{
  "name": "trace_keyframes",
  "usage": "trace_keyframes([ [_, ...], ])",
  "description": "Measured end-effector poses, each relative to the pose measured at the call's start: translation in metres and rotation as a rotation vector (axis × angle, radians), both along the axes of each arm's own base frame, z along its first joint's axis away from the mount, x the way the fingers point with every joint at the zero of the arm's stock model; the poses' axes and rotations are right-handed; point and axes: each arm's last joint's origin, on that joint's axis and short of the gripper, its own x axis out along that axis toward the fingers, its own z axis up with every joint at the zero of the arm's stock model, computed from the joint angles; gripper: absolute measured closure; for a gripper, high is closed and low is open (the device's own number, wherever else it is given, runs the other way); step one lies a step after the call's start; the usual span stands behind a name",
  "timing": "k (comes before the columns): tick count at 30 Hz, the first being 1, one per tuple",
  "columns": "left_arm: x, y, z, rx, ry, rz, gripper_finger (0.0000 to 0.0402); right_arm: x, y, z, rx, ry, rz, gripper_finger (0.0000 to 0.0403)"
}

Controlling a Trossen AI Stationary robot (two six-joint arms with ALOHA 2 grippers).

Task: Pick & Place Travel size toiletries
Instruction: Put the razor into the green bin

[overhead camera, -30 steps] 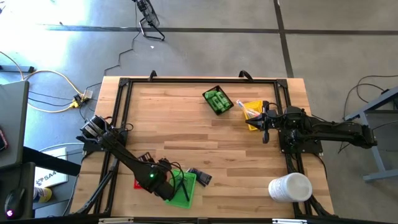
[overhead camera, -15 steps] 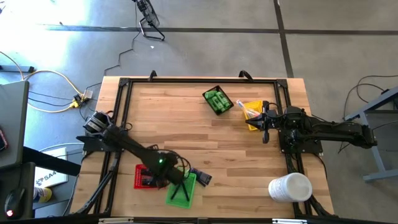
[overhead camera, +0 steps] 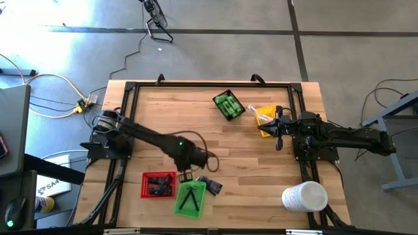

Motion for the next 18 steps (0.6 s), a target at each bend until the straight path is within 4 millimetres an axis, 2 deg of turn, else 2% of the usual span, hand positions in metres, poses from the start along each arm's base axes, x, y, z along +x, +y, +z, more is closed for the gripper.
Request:
trace_keyframes([
  [3,0.011,0.013,0.003,-0.046,-0.068,-0.034,0.0378,0.000,0.000,0.000,0.000,0.000,0.000,0.0401],
  [8,0.031,0.034,0.019,-0.065,-0.222,-0.077,0.0397,0.000,0.000,0.000,0.000,0.000,0.000,0.0401],
  [18,0.072,0.079,0.069,-0.046,-0.659,-0.009,0.0399,0.000,0.000,0.000,0.005,-0.001,-0.001,0.0401],
])
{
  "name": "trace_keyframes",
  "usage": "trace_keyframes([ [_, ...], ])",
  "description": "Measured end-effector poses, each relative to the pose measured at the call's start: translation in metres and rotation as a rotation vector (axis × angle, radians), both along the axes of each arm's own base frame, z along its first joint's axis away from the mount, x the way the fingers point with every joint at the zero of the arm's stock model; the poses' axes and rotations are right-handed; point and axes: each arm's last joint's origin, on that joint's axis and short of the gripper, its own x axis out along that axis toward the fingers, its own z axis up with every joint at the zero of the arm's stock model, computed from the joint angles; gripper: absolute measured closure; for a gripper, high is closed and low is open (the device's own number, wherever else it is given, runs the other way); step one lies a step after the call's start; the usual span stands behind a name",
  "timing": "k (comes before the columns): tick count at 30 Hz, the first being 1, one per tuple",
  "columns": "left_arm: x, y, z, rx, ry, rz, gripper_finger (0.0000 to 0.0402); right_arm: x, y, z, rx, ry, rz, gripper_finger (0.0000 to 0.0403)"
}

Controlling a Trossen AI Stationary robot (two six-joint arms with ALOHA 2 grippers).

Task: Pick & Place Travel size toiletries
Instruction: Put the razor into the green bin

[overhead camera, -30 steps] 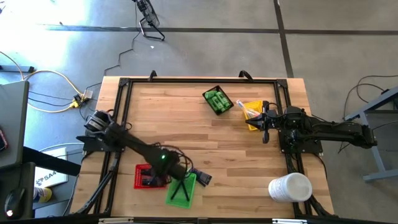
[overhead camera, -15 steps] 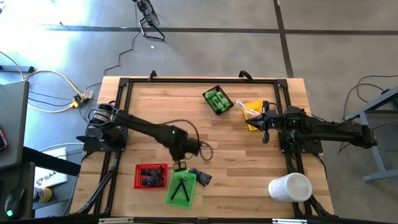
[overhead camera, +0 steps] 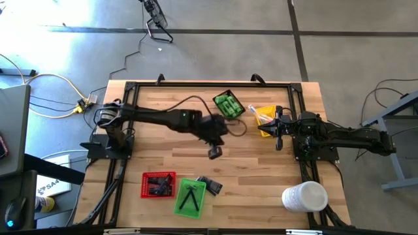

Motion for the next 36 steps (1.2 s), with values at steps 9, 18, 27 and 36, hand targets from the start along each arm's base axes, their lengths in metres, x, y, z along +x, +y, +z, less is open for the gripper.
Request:
trace_keyframes([
  [9,0.013,0.025,0.016,0.015,-0.208,0.070,0.0398,0.000,0.000,0.000,0.002,0.000,-0.009,0.0400],
  [18,0.012,0.046,0.011,0.105,-0.173,0.130,0.0398,0.000,0.000,0.000,0.014,-0.001,-0.009,0.0400],
  [27,0.018,0.038,-0.012,0.241,-0.272,-0.083,0.0398,0.000,0.000,-0.001,0.039,0.007,-0.010,0.0400],
  [36,0.011,0.038,-0.019,0.311,-0.298,-0.177,0.0398,0.000,0.000,-0.002,0.054,0.016,-0.013,0.0400],
])
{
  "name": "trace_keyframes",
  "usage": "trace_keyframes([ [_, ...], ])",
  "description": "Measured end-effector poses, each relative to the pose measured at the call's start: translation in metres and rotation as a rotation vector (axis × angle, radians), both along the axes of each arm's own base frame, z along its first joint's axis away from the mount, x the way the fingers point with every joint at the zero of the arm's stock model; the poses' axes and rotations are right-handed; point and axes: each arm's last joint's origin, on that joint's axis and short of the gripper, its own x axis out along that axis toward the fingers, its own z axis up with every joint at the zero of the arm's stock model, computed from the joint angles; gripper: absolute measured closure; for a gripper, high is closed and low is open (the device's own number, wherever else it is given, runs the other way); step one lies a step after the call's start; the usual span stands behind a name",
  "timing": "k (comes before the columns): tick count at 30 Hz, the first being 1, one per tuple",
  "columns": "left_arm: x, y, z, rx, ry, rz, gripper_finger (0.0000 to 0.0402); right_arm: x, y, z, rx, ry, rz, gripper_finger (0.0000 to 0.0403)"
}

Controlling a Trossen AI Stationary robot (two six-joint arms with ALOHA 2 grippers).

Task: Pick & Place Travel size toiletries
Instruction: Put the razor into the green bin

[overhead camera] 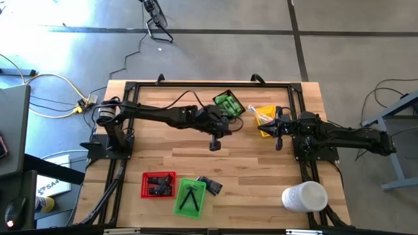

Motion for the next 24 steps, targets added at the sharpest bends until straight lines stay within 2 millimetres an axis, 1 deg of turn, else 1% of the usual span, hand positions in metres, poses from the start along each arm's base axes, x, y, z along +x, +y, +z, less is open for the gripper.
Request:
trace_keyframes([
  [4,-0.011,0.002,0.002,0.034,-0.015,-0.014,0.0398,0.000,0.000,0.000,0.001,0.003,0.000,0.0400],
  [6,-0.020,0.004,-0.001,0.038,-0.007,-0.009,0.0398,0.000,0.000,0.000,0.000,0.002,0.000,0.0400],
  [11,-0.040,0.008,-0.008,0.060,-0.071,-0.003,0.0398,0.000,0.000,0.000,-0.001,0.004,-0.015,0.0400],
  [15,-0.063,0.007,-0.011,0.072,-0.108,-0.007,0.0398,0.000,-0.001,0.000,-0.003,0.004,-0.036,0.0400],
  [17,-0.079,0.006,-0.013,0.073,-0.098,-0.007,0.0398,0.000,-0.002,0.000,-0.006,0.000,-0.052,0.0400],
  [19,-0.091,0.004,-0.012,0.080,-0.127,0.000,0.0398,0.000,-0.002,0.000,-0.006,-0.001,-0.055,0.0400],
  [24,-0.132,0.001,-0.012,0.091,-0.144,0.016,0.0398,0.000,-0.003,0.002,-0.014,-0.020,-0.093,0.0401],
])
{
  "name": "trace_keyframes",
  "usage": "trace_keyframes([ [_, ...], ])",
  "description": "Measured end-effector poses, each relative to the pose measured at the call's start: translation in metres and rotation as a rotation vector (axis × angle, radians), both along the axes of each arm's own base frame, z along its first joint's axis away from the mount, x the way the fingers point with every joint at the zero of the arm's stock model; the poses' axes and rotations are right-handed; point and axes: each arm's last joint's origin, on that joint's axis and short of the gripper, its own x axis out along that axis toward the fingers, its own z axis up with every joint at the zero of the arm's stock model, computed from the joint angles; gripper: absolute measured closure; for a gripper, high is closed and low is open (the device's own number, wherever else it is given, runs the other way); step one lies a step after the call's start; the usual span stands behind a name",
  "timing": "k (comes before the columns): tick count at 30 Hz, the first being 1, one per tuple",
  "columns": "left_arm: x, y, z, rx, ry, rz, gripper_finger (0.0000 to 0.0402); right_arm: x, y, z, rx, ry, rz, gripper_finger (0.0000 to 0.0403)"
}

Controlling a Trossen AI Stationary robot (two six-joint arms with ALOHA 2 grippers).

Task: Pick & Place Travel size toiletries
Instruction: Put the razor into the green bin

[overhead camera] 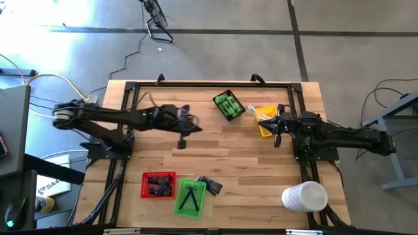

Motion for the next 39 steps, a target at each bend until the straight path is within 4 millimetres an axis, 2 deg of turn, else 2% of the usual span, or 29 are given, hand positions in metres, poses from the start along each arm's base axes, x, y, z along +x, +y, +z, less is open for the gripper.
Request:
trace_keyframes([
  [8,-0.060,-0.006,-0.003,0.010,-0.079,0.009,0.0398,0.000,0.000,0.005,-0.011,-0.050,-0.013,0.0401],
  [20,-0.130,-0.014,-0.013,0.106,-0.238,-0.053,0.0398,0.000,0.000,0.006,-0.014,-0.064,-0.012,0.0401],
  [31,-0.170,-0.019,-0.016,0.084,-0.307,-0.075,0.0398,0.000,0.000,0.006,-0.021,-0.056,-0.007,0.0401],
  [39,-0.182,-0.020,-0.015,0.094,-0.327,-0.080,0.0398,0.000,0.000,0.005,-0.069,-0.038,0.001,0.0401],
])
